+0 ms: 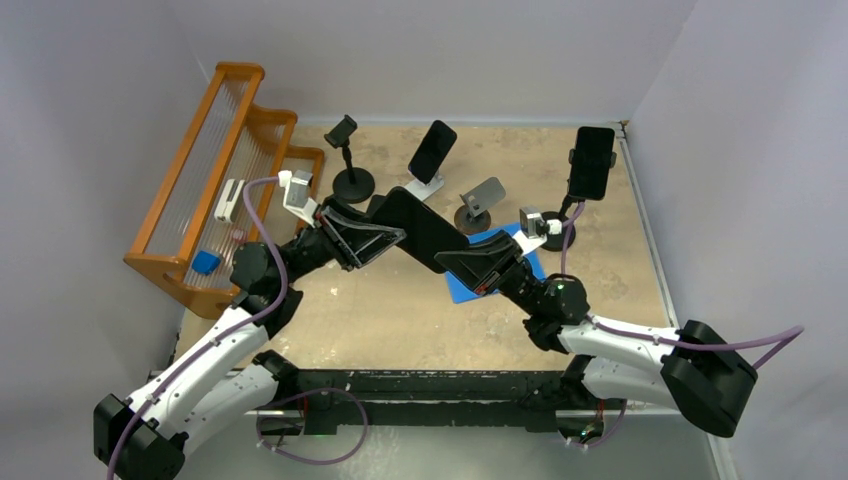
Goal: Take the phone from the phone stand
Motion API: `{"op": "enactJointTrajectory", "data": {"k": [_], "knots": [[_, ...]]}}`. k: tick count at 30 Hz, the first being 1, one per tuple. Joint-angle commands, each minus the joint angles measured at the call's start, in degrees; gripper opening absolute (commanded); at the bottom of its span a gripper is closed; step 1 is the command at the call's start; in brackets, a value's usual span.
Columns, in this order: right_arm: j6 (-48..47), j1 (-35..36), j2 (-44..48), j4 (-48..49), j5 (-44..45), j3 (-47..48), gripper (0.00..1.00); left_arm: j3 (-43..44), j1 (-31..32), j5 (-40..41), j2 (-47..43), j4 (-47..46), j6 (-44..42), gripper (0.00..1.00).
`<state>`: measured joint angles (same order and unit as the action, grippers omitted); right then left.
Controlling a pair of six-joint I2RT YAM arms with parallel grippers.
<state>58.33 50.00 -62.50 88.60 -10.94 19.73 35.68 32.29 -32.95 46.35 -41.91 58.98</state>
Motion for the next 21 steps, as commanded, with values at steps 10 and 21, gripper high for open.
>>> {"op": "enactJointTrajectory", "data": {"k": [10, 21], "knots": [[-2.31, 1.30, 2.07, 6.66, 2.42, 3.65, 0.00, 0.28, 0.17, 0.52, 0.23, -1.86, 0.45, 0.16], [-3.11, 1.51, 4.59, -0.18, 2.54, 3.61, 0.32, -0.26, 0.17, 0.99, 0.07, -1.30, 0.10, 0.00]]}}
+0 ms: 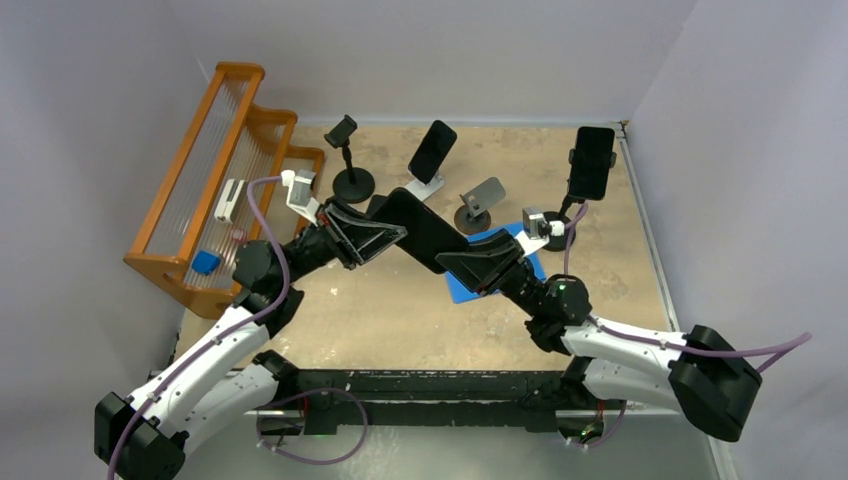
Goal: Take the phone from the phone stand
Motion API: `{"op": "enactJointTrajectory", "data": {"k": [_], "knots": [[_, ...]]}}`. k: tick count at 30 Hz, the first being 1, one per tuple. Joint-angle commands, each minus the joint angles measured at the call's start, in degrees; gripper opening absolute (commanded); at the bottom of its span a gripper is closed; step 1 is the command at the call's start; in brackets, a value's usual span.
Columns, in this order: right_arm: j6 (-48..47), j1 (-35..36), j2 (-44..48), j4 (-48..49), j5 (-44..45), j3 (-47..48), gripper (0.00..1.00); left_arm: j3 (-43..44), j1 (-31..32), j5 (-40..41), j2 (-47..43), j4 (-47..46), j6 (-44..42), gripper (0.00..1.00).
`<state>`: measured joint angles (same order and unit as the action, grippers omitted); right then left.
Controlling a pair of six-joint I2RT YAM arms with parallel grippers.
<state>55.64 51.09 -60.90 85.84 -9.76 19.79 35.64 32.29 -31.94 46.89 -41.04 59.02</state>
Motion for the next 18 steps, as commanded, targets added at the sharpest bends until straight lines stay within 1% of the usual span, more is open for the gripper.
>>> {"op": "enactJointTrajectory", "data": {"k": [1, 3, 4, 9, 11, 13, 15, 18], "knots": [[-0.75, 0.41, 3.66, 1.37, 1.48, 3.58, 0.41, -0.22, 0.20, 0.03, -0.61, -1.86, 0.00, 0.00], [-1.78, 0.37, 5.55, -2.20, 1.71, 3.86, 0.54, -0.22, 0.20, -0.11, -0.96, -1.35, -0.25, 0.00], [-2.42, 0.41, 6.35, -4.36, 1.76, 4.28, 0.58, -0.22, 0.15, -0.52, -1.07, -1.21, -0.50, 0.00], [-5.62, 0.41, 10.45, -15.09, 1.31, 5.87, 0.71, -0.29, 0.17, -1.83, -2.29, 0.55, -1.48, 0.00], [-7.33, 0.41, 12.66, -21.91, -0.19, 6.86, 0.77, -0.24, 0.18, -3.08, -3.07, 1.57, -2.08, 0.00], [-10.54, 0.37, 15.71, -30.75, 0.25, 9.02, 0.85, 0.18, 0.22, -4.97, -3.98, 3.36, -3.33, 0.00], [-14.76, 0.41, 18.55, -40.91, 1.50, 12.04, 0.88, 1.21, 0.18, -7.79, -4.74, 6.04, -5.14, 0.00], [-21.17, 0.40, 21.42, -54.16, 2.04, 16.69, 0.89, 3.19, 0.22, -13.43, -5.38, 10.27, -8.36, 0.00]]}}
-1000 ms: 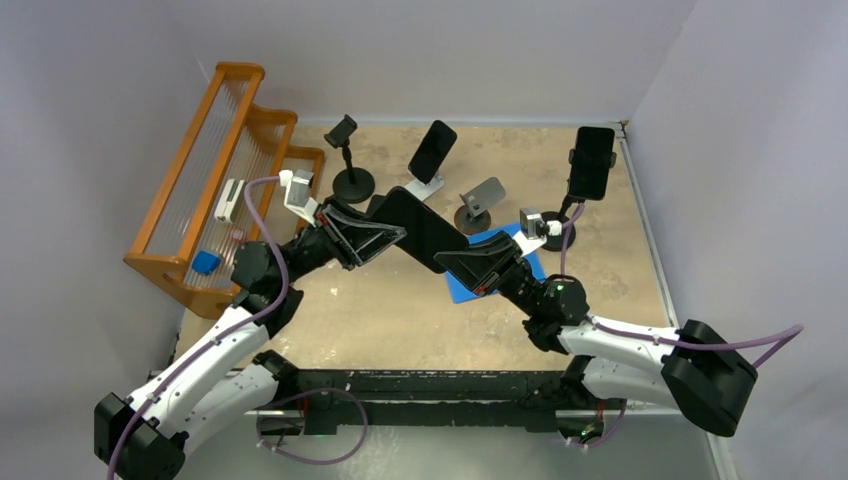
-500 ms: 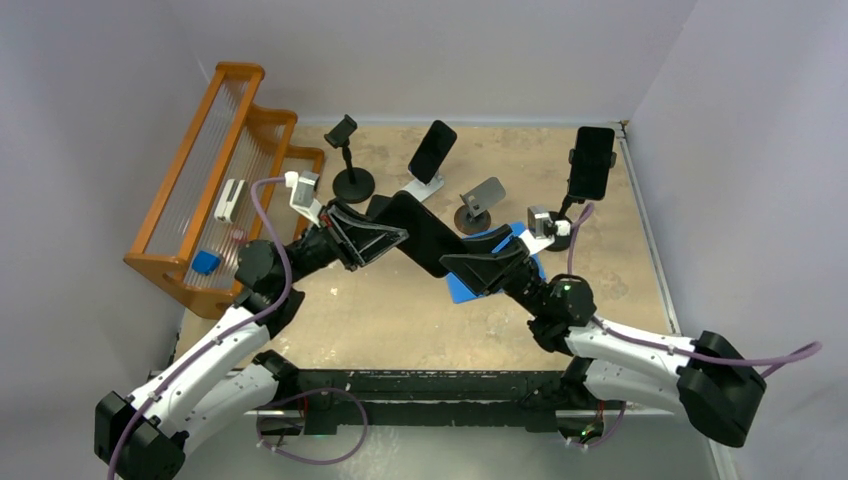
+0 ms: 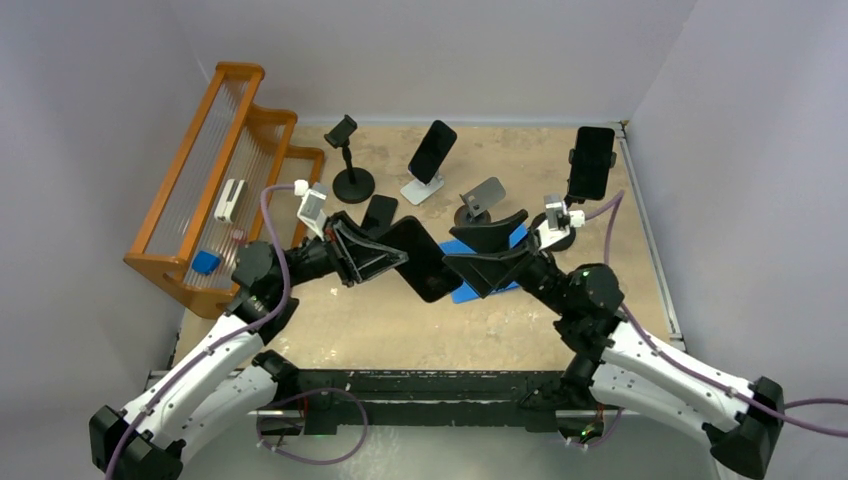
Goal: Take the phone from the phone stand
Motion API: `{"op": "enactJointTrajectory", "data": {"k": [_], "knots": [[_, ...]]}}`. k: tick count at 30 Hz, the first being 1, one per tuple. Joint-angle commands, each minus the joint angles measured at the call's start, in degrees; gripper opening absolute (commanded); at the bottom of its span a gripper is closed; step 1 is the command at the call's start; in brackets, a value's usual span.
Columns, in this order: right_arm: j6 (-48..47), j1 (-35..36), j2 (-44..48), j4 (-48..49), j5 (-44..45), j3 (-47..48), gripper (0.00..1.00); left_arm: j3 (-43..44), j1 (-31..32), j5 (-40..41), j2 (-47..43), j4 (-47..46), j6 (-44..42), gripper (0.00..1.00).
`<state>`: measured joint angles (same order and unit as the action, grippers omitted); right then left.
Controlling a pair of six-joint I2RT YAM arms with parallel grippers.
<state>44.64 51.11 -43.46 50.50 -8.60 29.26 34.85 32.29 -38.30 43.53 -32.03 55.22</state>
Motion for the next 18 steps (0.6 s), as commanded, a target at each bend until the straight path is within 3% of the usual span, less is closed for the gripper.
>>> {"op": "enactJointTrajectory", "data": {"k": [1, 8, 13, 18], "knots": [[-11.90, 0.37, 4.71, -22.40, 0.65, 8.42, 0.89, 4.54, 0.20, -8.73, -2.21, 2.51, -5.46, 0.00], [-21.16, 0.38, 9.44, -37.19, -9.02, 11.36, 0.84, 6.63, 0.17, -21.62, -3.62, 8.67, -11.53, 0.00], [-23.40, 0.37, 7.64, -36.12, -21.39, 10.41, 0.80, 9.01, 0.20, -26.92, -3.40, 13.44, -16.07, 0.00], [-21.31, 0.39, 8.07, -29.67, -27.08, 7.49, 0.79, 11.90, 0.23, -27.23, -2.41, 19.65, -20.49, 0.00]]}}
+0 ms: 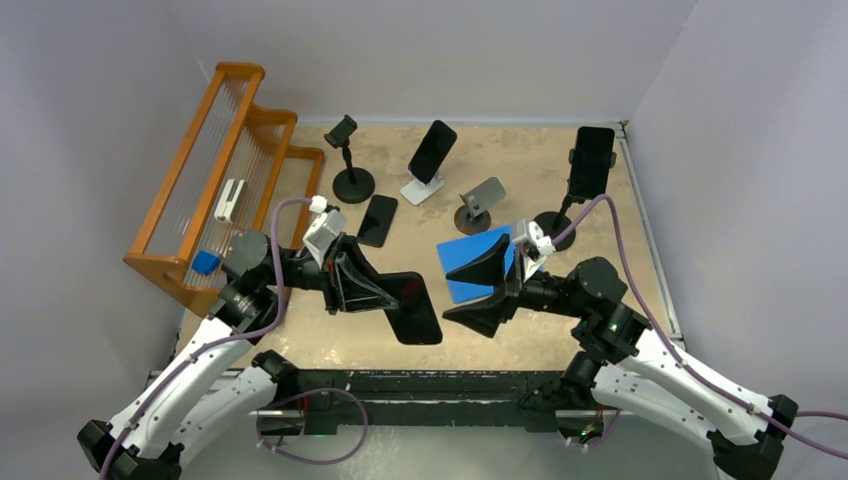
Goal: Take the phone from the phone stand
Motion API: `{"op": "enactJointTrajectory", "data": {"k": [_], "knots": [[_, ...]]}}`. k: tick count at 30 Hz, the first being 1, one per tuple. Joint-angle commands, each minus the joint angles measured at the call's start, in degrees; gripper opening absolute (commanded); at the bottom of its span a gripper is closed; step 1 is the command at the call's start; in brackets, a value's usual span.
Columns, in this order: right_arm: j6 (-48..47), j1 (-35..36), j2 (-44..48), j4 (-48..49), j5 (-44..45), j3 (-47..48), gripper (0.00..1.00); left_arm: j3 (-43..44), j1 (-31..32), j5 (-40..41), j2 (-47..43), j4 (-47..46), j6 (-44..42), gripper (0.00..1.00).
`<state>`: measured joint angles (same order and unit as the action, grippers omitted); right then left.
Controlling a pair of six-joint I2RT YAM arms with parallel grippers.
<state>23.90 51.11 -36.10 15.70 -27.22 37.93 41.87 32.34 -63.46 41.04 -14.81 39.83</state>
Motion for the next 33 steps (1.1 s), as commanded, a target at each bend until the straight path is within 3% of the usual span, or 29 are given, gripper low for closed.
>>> {"op": "enactJointTrajectory", "data": {"k": [1, 12, 33], "knots": [[-0.11, 0.37, 0.79, 6.41, -9.28, -1.74, 0.79, 5.12, 0.16, -2.03, 0.17, 2.82, -5.41, 0.00], [2.51, 0.47, -5.29, 14.61, -13.57, -3.87, 0.76, 6.86, 0.13, 1.10, 2.46, 2.84, -5.56, 0.00], [10.66, 0.92, -10.10, 26.49, -9.84, -7.53, 0.50, 7.52, 0.14, 5.72, 3.04, 4.66, -6.91, 0.00]]}}
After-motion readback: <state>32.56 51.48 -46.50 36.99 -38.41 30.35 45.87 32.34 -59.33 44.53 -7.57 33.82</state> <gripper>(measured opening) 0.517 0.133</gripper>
